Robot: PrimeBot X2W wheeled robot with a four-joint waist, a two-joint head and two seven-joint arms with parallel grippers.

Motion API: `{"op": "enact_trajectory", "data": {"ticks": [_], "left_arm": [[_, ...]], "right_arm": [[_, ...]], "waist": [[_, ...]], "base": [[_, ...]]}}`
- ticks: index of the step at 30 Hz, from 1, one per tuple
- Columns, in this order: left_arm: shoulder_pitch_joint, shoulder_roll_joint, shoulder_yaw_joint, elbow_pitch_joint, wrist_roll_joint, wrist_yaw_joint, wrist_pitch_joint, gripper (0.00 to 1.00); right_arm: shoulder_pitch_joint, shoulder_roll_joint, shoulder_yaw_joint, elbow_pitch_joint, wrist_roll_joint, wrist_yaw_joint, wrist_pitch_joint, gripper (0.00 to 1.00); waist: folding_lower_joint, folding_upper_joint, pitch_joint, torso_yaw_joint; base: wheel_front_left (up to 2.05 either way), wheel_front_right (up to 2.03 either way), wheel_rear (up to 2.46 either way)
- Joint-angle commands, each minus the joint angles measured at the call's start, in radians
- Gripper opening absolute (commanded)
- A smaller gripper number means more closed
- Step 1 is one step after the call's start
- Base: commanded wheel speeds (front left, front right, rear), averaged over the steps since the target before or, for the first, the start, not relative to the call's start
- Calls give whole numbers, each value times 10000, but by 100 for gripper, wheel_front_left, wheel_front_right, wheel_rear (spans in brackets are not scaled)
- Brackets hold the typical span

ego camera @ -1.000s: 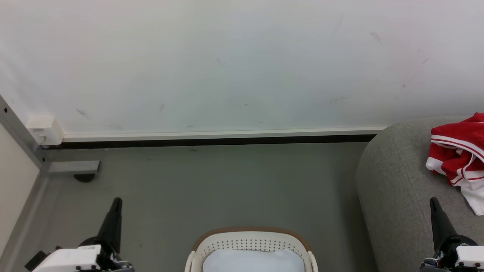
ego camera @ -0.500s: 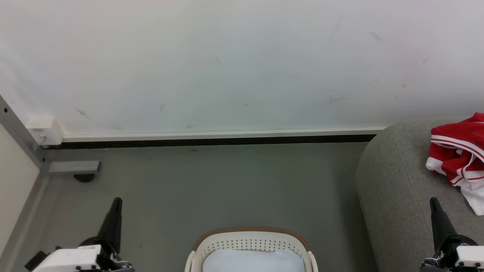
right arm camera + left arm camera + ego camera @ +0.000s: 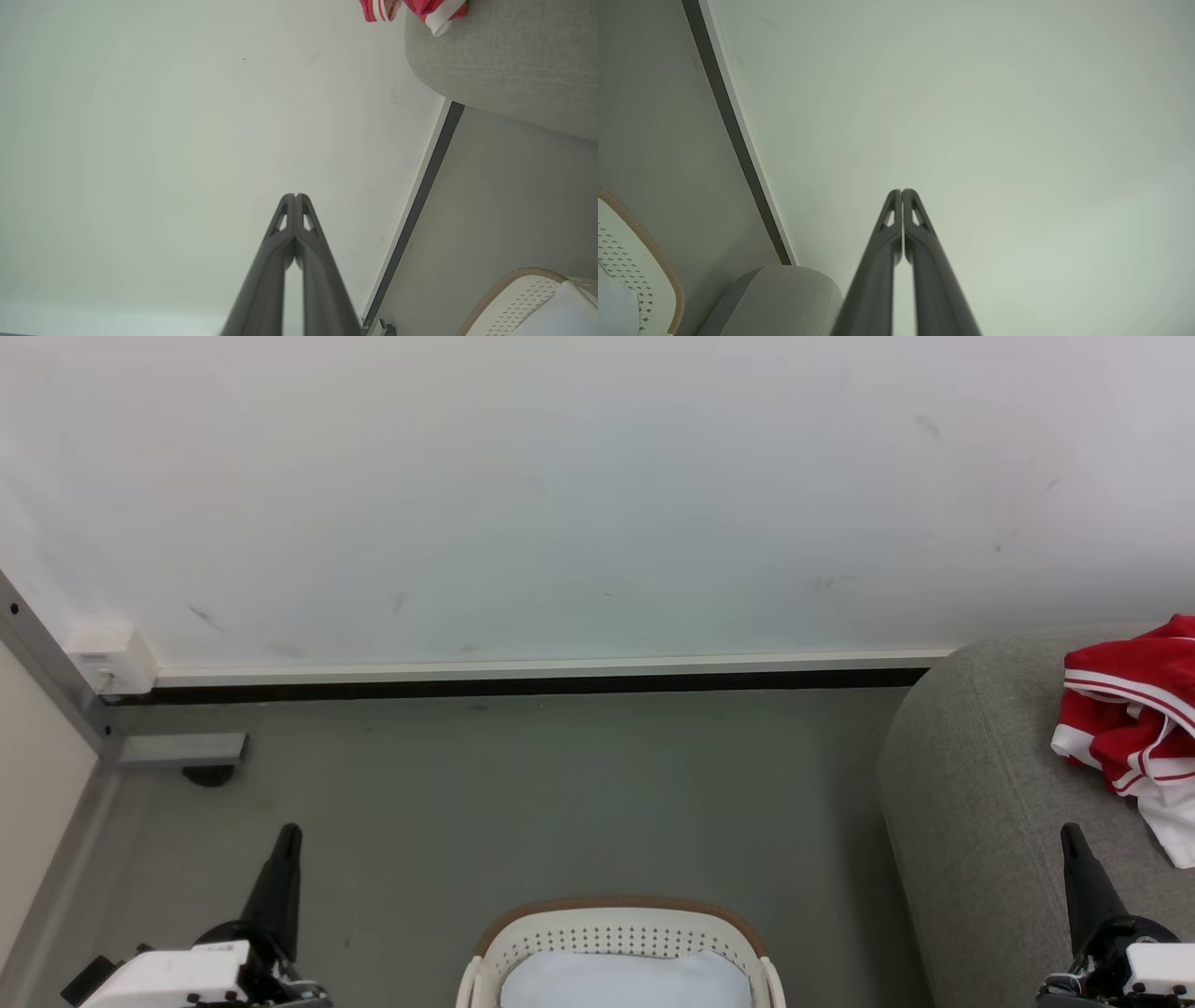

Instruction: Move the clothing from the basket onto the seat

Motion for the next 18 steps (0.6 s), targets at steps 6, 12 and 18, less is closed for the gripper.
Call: {"op": "enact_trajectory", "data": {"ticks": [6, 12, 18], "left_arm": [[-87, 14, 26, -28, -120, -51, 40, 0], [-87, 14, 26, -29, -120, -51, 40, 0], [-87, 14, 26, -29, -120, -51, 40, 0]], "right_arm": [[-93, -79, 32, -39, 66, -24, -43, 0], [-91, -93, 49, -40, 87, -24, -54, 0], [-88, -106, 67, -42, 110, -24, -70, 0]], "waist": [[0, -1, 0, 0], [0, -1, 0, 0], [0, -1, 0, 0]], "base": [[0, 0, 0], [0, 0, 0], [0, 0, 0]]}}
